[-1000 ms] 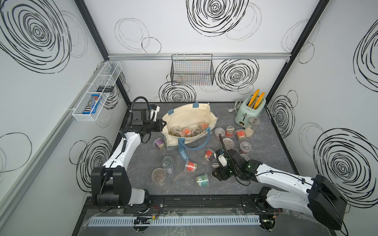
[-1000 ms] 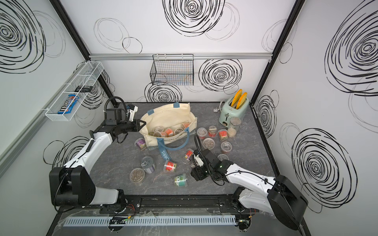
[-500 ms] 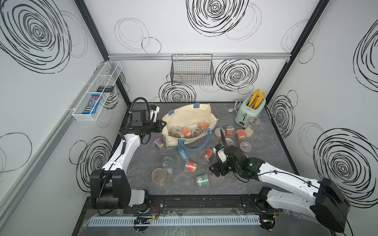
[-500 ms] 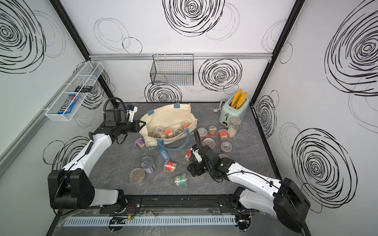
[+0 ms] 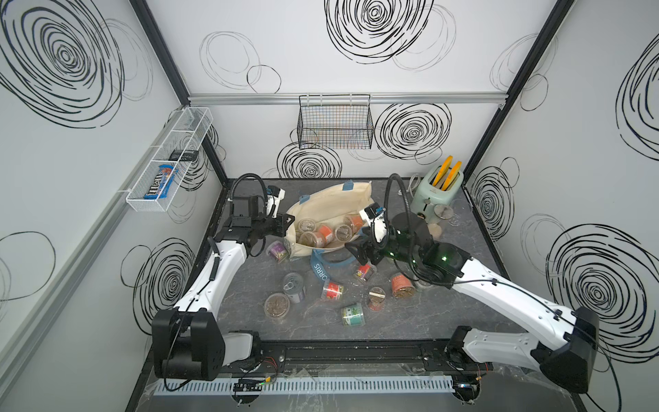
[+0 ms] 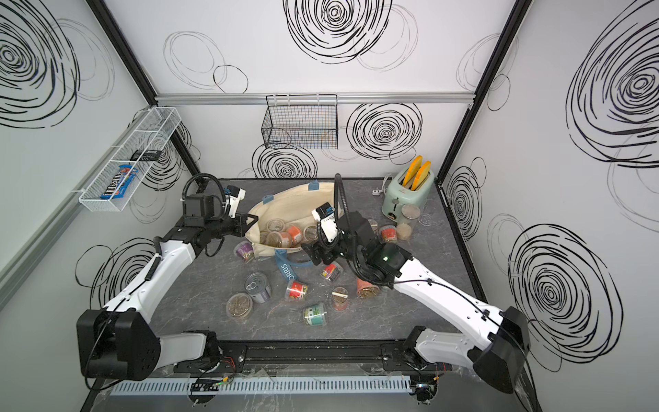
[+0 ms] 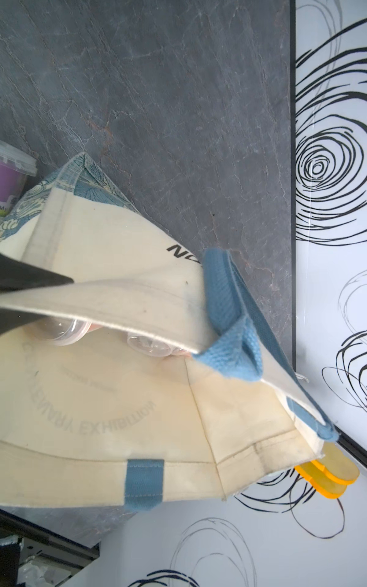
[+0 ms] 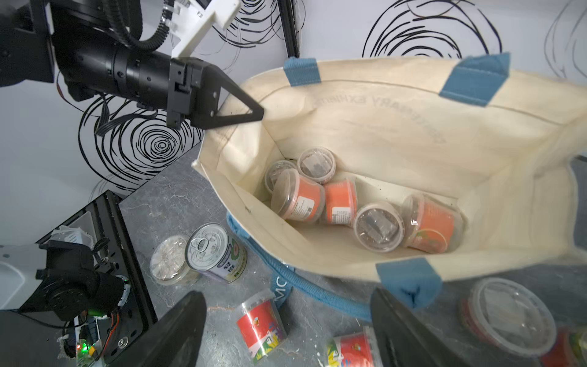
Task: Take out the seed jars from the canvas bag
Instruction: Pick up the seed jar from the canvas bag.
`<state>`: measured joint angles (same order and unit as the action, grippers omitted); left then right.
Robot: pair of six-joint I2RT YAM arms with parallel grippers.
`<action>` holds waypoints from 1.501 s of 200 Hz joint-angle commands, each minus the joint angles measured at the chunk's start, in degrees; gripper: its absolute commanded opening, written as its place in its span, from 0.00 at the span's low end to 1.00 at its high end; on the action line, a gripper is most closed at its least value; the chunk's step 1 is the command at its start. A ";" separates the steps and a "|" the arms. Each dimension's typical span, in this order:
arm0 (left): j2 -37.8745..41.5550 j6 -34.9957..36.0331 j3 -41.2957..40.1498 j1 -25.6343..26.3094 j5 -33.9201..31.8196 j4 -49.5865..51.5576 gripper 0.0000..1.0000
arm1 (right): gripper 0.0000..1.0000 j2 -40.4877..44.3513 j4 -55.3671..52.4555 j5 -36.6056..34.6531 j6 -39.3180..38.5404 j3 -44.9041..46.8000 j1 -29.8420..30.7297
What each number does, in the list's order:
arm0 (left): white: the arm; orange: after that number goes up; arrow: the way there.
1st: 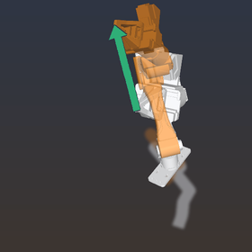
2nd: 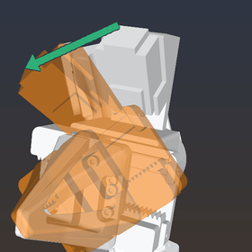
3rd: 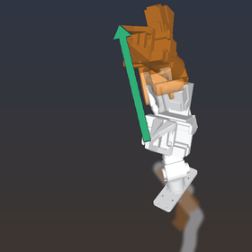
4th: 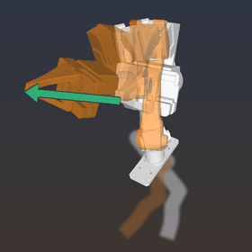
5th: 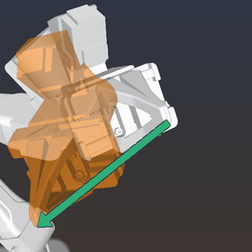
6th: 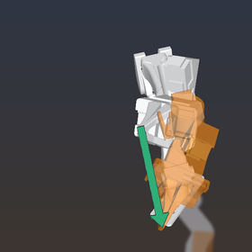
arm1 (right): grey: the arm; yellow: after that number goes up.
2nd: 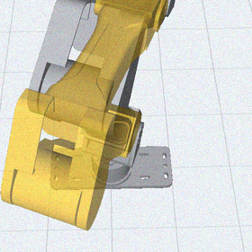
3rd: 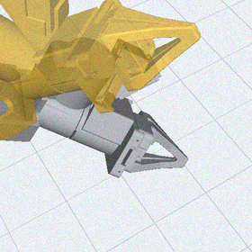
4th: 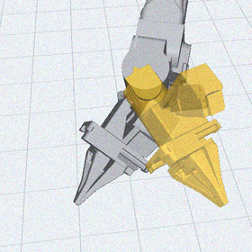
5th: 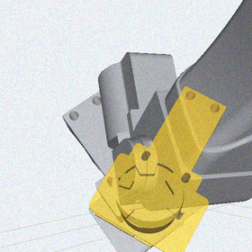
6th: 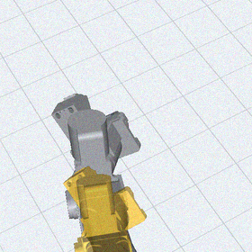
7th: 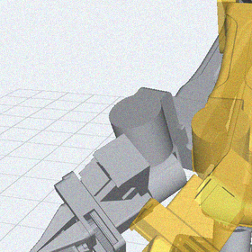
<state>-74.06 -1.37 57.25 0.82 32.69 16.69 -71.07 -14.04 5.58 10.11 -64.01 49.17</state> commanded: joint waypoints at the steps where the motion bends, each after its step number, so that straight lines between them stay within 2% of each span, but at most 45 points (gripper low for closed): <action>1: 2.85 3.45 -0.54 0.78 2.34 -2.79 0.00 | 0.86 -6.61 -1.63 0.61 -1.85 -5.09 -0.88; 27: 4.65 7.34 -1.76 2.31 2.29 -0.58 0.00 | 0.87 -13.20 -0.97 2.03 -2.07 -7.60 -2.81; 69: 7.12 7.91 -4.75 4.08 1.71 -0.20 0.00 | 0.89 -21.25 -0.38 6.21 -2.88 -8.41 -7.31; 90: 7.52 8.31 -5.30 4.44 1.07 -0.47 0.00 | 0.88 -24.44 -1.02 4.90 -2.05 -8.62 -7.53; 109: 7.43 7.92 -5.19 5.00 0.00 -0.78 0.00 | 0.86 -26.47 -6.38 4.14 -0.63 -10.82 -7.22; 144: 7.21 9.46 -4.85 7.18 -2.38 -0.67 0.00 | 0.87 -25.47 -10.65 -0.27 -1.46 -8.94 -5.15; 208: 6.91 11.82 -5.11 12.26 -4.81 0.18 0.00 | 0.88 -29.94 -11.31 0.23 8.55 -13.48 -11.07; 241: 7.08 11.91 -6.73 14.33 -6.12 -0.73 0.00 | 0.88 -32.80 -9.30 -3.25 7.14 -15.46 -11.02; 276: 7.09 11.84 -6.20 14.40 -6.58 -0.52 0.00 | 0.89 -37.52 -12.18 -8.81 5.60 -19.98 -10.76; 300: 7.19 11.23 -6.71 14.47 -5.90 -0.68 0.00 | 0.89 -39.90 -15.99 -8.33 6.69 -23.29 -10.05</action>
<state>-67.79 9.21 51.20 15.00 25.85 17.69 -109.16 -24.45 -0.38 16.23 -84.20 38.52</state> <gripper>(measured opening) 0.073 0.889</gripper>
